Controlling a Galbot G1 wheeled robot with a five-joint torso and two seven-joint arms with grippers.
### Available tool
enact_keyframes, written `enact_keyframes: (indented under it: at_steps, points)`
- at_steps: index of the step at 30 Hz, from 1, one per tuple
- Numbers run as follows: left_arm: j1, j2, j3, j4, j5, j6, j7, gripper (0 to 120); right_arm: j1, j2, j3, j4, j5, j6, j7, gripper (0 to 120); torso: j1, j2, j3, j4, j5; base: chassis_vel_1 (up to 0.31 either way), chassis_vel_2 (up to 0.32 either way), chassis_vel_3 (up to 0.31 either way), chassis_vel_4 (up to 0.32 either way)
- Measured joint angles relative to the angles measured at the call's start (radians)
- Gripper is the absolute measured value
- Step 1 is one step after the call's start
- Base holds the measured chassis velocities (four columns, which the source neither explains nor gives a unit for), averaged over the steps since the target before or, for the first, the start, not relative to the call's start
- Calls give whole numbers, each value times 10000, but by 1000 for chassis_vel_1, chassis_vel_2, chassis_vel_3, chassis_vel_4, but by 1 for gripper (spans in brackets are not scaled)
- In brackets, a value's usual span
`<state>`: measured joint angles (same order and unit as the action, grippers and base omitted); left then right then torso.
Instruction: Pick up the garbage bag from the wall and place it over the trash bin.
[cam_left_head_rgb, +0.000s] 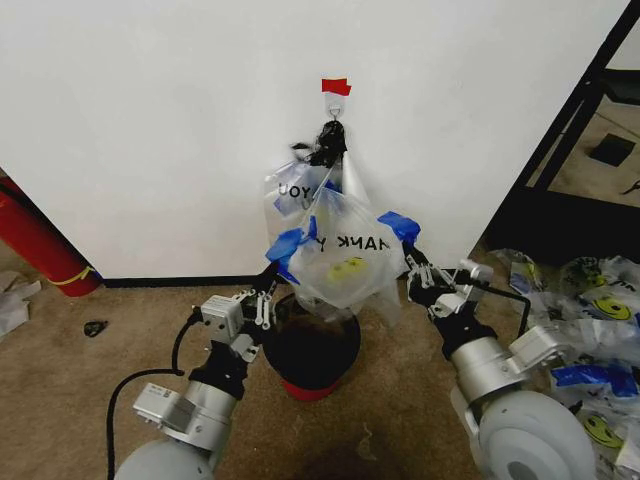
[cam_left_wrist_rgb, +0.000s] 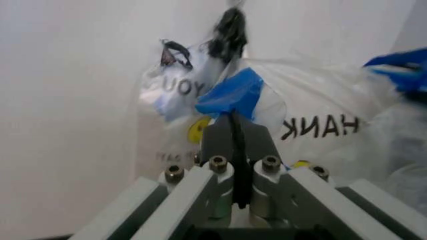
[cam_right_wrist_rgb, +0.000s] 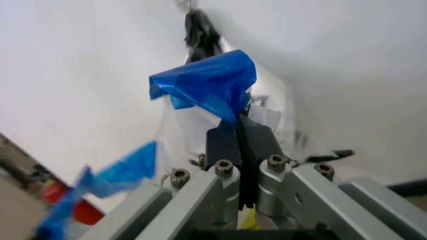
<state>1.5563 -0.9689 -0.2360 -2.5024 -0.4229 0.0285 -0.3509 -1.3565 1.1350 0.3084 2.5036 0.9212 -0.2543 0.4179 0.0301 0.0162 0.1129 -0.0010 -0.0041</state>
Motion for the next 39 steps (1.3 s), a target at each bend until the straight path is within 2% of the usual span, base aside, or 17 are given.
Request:
enact_keyframes:
  at_steps: [4,10,12,14,19,25,29,31,35,39]
  points:
    - [403,152,-881,0,-238,28,19,0,289,37,-121,7,835,58,-215,0,0,0,0,1,0,0,0,0,0]
    - [425,357,-1685,2,-565,-19,46,0,769,148,-441,-109,901,443,-888,0,0,0,-1,-2,-2,0,0,0,0]
    - [256,380,-1836,6,-682,-62,51,0,1243,284,-812,-610,843,707,-1163,0,0,0,0,-1,-2,0,0,0,0]
    - [139,377,-1841,6,-682,-101,52,0,1446,346,-952,-814,827,786,-1205,0,1,0,0,0,-2,0,0,0,0]
    - [-251,282,-1635,9,-618,-335,25,0,2521,1145,-1909,-2554,646,996,-1169,0,1,0,1,1,-1,0,0,0,0]
    - [30,42,-1225,15,-378,-526,-73,0,2643,1901,-2383,-3650,233,1080,-967,0,1,0,1,2,0,0,0,0,0]
    - [462,-147,-906,19,76,-784,-108,0,2281,1707,-2316,-3662,127,1145,-986,0,1,-1,0,2,0,0,0,0,0]
    - [694,-254,-632,22,331,-937,-115,0,1970,1284,-2020,-3338,247,1178,-988,0,0,0,-1,-2,2,0,0,0,0]
    - [531,-355,-282,149,427,-964,-135,0,1623,775,-1615,-2996,368,1330,-952,0,0,0,-1,-2,1,0,0,0,0]
    - [475,-425,-108,259,505,-964,-144,0,1417,649,-1461,-2883,359,1420,-925,0,0,0,-1,-3,2,0,0,0,0]
